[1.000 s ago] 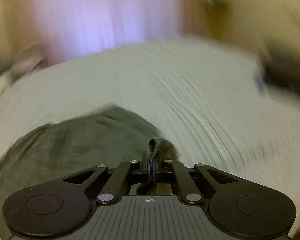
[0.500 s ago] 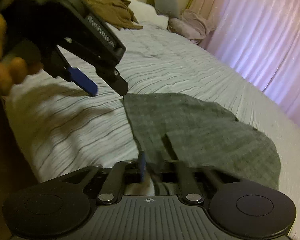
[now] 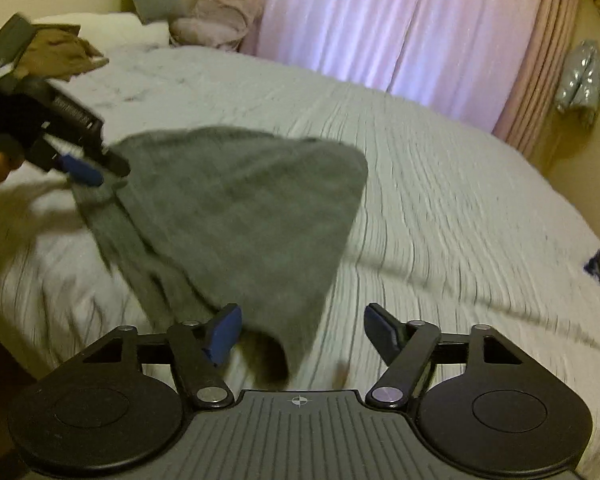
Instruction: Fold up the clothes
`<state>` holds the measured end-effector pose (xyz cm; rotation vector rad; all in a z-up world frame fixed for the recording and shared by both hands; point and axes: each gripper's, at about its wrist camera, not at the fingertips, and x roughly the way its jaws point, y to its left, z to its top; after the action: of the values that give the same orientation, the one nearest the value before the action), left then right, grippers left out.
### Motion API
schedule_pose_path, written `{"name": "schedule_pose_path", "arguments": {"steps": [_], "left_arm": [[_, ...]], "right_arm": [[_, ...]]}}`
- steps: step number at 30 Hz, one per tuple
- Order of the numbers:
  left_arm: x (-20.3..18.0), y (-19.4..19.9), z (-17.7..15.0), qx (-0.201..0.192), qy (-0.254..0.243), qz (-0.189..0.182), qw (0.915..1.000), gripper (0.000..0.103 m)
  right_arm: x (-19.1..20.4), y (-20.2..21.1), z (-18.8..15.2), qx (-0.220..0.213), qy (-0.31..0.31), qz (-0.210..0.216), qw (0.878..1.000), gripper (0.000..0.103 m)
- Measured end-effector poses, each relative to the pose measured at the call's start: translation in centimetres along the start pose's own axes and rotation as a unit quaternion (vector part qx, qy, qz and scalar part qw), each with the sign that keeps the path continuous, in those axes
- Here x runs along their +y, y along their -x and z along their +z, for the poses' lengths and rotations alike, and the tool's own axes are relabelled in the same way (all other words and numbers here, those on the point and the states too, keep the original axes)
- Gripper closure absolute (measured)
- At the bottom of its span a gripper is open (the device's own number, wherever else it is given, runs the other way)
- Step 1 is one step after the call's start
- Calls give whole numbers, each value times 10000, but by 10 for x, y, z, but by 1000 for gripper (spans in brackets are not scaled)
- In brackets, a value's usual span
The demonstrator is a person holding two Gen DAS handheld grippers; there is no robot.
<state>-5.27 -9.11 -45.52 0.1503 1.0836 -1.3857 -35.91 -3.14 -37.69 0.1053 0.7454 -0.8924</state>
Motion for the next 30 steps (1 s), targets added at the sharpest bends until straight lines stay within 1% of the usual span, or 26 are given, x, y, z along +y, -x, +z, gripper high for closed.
{"name": "schedule_pose_path", "arguments": {"steps": [1,2,4,7,13,17,20,21,22,24,26,27,28,29,30], "left_arm": [[-1,-1,0,-7,20,-34,10000,70],[-2,-1,0,-5,45,-73,10000,71],[-6,2,0,-37,39,-143,9999,71],[-8,8,2,-106,-83,-178,9998,71],[-12,9,5,-53,-256,-136,9996,71],[-14,15,15,-160,-473,-142,9987,71],[-17,14,24,-98,-666,-144,9976,71],[-18,11,23,-28,-685,-131,9976,71],[-18,8,21,49,-693,-114,9975,71],[-18,2,18,202,-708,-81,9972,71],[-15,-5,12,327,-575,-85,9978,71],[-13,-8,8,345,-486,-102,9982,75],[-11,-8,7,327,-411,-171,9985,80],[-10,-8,6,302,-342,-253,9986,84],[-9,-8,6,277,-273,-336,9987,92]], "right_arm": [[2,1,-3,49,48,13,10000,43],[4,5,-5,109,94,20,9999,45],[3,8,-5,118,132,62,9998,45],[4,-2,-8,150,150,123,9997,45],[-8,-12,-13,263,-214,284,9990,45],[-43,-5,-15,285,-812,579,9946,45],[-90,-6,-14,439,-1753,778,9804,45],[-103,-7,-14,460,-2008,847,9749,45],[-111,-7,-14,442,-2102,870,9728,45],[-107,-4,-13,357,-1942,922,9760,45],[-96,-1,-13,277,-1741,1034,9789,45],[-87,0,-15,244,-1635,1135,9797,45],[-78,0,-16,212,-1528,1235,9803,45],[-69,1,-17,177,-1402,1250,9820,45],[-59,0,-18,124,-1228,1161,9855,45]]}}
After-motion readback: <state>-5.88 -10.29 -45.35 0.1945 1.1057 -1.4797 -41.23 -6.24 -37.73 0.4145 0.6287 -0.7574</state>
